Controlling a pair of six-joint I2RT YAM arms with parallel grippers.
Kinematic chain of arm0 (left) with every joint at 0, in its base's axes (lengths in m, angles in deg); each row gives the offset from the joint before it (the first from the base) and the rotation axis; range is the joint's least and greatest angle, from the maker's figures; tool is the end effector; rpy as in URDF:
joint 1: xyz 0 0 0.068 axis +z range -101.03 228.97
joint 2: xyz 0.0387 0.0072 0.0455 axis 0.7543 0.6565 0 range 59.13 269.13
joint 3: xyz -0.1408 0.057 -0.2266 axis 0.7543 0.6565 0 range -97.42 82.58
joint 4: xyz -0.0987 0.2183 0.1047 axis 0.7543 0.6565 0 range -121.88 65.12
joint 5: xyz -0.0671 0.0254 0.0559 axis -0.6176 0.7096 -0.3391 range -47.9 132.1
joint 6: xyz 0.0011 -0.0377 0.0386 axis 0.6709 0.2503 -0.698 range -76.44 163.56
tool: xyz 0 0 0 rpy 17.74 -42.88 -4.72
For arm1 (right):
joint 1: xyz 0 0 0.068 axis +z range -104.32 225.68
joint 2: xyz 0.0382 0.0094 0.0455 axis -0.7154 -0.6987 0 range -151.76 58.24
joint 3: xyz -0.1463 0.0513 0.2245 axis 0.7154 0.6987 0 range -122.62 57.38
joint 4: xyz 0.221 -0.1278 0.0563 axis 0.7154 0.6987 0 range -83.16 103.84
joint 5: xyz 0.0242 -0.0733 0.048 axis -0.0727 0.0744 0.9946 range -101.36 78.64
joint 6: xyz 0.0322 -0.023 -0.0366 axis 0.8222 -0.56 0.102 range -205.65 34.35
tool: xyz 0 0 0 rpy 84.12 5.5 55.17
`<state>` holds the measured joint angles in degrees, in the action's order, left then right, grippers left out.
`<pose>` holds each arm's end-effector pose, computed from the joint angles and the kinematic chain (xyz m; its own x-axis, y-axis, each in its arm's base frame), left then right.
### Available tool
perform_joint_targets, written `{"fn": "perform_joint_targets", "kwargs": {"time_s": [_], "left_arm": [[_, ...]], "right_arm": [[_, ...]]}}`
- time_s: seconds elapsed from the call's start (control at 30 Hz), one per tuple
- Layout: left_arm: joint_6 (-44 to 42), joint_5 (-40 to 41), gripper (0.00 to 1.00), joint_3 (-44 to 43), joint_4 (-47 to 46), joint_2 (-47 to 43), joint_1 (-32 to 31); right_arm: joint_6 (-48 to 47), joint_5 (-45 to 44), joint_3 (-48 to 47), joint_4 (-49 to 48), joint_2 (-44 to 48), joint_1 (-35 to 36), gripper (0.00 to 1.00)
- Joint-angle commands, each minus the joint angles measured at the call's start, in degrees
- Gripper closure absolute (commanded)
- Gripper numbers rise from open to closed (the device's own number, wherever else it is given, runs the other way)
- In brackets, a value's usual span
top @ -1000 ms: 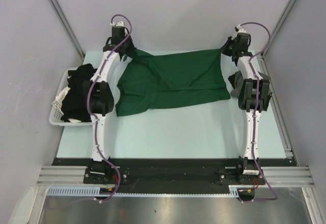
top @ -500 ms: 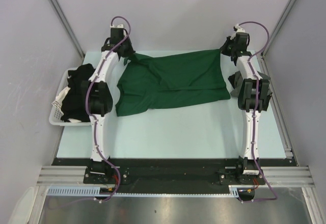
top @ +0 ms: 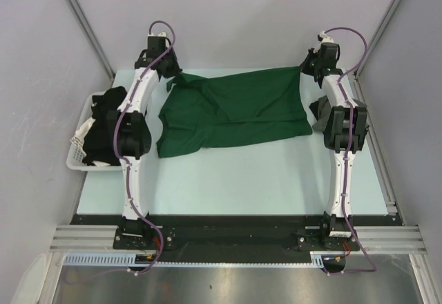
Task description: Fold and stack the t-shirts
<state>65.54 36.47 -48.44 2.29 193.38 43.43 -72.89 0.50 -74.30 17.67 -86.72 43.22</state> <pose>0.5363 -0.0555 0.2822 -0.6255 -0.3135 -0.7144 -0.0653 0.9335 -0.3525 0.5875 -0.0179 0.2227 -0.4302 0.2348 -0.8717 -0.0516 0.9576 0.2835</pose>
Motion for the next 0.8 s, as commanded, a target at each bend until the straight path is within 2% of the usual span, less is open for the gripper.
{"fn": "perform_joint_targets", "kwargs": {"time_s": [0.0,0.63,0.77], "left_arm": [[0.1,-1.3,1.00,-0.9,-0.8,-0.8,0.7],[5.9,-7.8,1.00,-4.1,-6.9,10.8,-0.2],[6.0,-8.3,0.91,-3.2,-7.0,11.0,-0.2]], "right_arm": [[-1.2,-1.5,-0.6,-1.7,3.5,0.0,1.00],[-1.1,-2.9,-3.3,-2.7,-0.2,-0.3,1.00],[-1.0,-3.2,-3.8,-2.7,-0.6,-0.1,1.00]]}}
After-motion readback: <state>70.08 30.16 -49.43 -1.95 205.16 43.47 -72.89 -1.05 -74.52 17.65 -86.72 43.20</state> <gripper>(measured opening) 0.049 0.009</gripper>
